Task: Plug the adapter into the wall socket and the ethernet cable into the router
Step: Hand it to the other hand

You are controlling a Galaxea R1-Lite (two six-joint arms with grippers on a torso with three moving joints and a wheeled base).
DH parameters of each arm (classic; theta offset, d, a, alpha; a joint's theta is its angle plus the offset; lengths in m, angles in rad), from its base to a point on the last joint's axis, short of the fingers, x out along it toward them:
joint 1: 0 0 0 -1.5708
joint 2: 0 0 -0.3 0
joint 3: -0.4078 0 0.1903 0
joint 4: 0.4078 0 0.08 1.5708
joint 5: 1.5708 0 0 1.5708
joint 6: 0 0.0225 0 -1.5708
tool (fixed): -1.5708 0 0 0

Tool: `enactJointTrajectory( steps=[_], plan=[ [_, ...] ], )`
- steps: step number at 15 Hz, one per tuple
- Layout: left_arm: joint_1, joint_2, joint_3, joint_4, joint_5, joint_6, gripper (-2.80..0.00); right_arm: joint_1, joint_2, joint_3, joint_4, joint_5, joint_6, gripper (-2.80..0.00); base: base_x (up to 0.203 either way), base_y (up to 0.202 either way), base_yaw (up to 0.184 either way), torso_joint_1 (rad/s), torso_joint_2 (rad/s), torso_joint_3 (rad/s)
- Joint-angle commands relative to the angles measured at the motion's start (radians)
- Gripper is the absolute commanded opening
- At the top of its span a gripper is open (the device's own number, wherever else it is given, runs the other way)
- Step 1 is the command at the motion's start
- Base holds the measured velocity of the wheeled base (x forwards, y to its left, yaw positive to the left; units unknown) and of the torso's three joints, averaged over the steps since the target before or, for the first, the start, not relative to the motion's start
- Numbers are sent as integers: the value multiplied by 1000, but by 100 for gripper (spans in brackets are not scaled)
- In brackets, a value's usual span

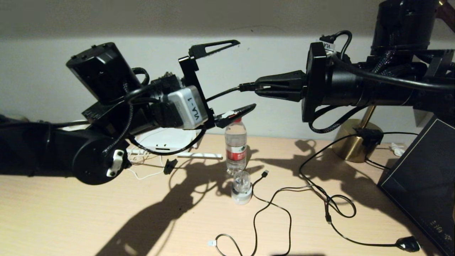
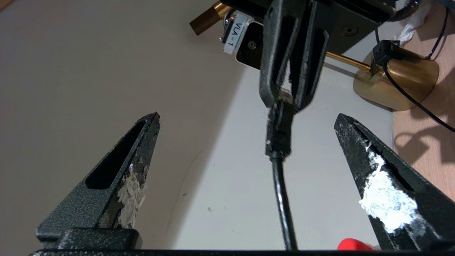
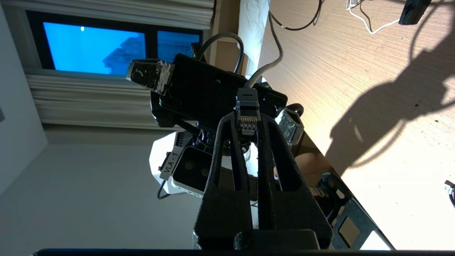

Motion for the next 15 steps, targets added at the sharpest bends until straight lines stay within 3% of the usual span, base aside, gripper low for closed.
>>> enactJointTrajectory(
  steps=[1, 14, 15],
  plan=[
    [0, 1, 0, -4, -4, 6, 0, -1, -3, 0, -1, 5, 7, -280, 0, 0, 0, 0, 0, 0],
    [1, 21, -5, -29, -4, 4, 0, -2, -9, 0, -1, 32, 25, -280, 0, 0, 0, 0, 0, 0],
    [0, 20, -5, -29, -4, 3, -280, -4, -9, 0, -1, 32, 25, -280, 0, 0, 0, 0, 0, 0]
  ],
)
